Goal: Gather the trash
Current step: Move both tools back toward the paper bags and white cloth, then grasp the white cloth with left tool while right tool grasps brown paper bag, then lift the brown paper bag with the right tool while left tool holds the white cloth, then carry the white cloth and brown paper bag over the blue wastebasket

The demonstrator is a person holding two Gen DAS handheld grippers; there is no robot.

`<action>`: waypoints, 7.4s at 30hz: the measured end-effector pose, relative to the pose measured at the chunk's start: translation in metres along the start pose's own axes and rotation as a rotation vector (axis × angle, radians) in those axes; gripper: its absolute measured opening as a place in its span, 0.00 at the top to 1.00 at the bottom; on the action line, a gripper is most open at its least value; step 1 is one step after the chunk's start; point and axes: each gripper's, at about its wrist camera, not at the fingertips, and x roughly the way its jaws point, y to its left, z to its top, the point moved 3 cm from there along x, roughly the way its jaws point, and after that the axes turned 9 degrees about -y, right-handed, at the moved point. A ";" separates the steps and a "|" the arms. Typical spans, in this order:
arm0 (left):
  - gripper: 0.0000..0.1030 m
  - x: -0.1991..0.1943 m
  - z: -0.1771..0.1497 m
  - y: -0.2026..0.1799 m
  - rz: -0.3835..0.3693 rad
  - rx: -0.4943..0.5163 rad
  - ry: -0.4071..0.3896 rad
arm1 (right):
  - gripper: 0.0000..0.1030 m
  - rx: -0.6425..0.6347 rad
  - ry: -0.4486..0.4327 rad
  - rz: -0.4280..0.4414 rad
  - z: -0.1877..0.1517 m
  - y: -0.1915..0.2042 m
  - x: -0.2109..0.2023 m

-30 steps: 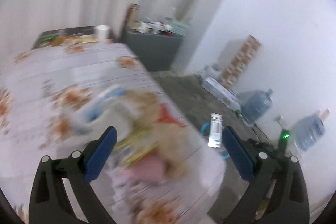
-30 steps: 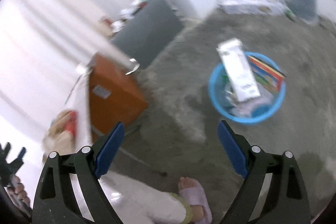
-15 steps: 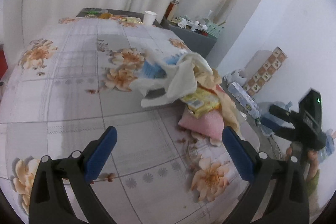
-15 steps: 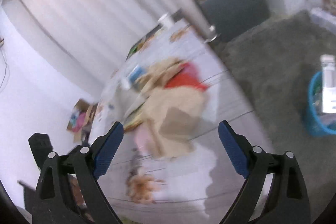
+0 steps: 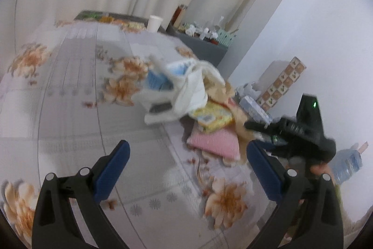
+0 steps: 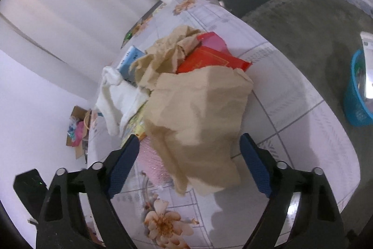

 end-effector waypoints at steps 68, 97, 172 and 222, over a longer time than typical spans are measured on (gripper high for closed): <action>0.93 -0.016 0.006 0.005 0.144 0.156 -0.001 | 0.63 -0.482 -0.314 0.125 0.026 0.097 -0.093; 0.93 0.004 -0.017 0.032 0.083 0.040 0.066 | 0.99 -0.518 -0.069 -0.130 0.050 0.081 0.024; 0.93 -0.025 -0.006 0.061 0.172 -0.063 0.004 | 0.25 -0.733 0.228 0.208 -0.131 0.082 -0.043; 0.93 0.050 0.045 -0.179 -0.264 0.289 0.095 | 0.90 -0.104 -0.286 0.018 -0.038 -0.077 -0.109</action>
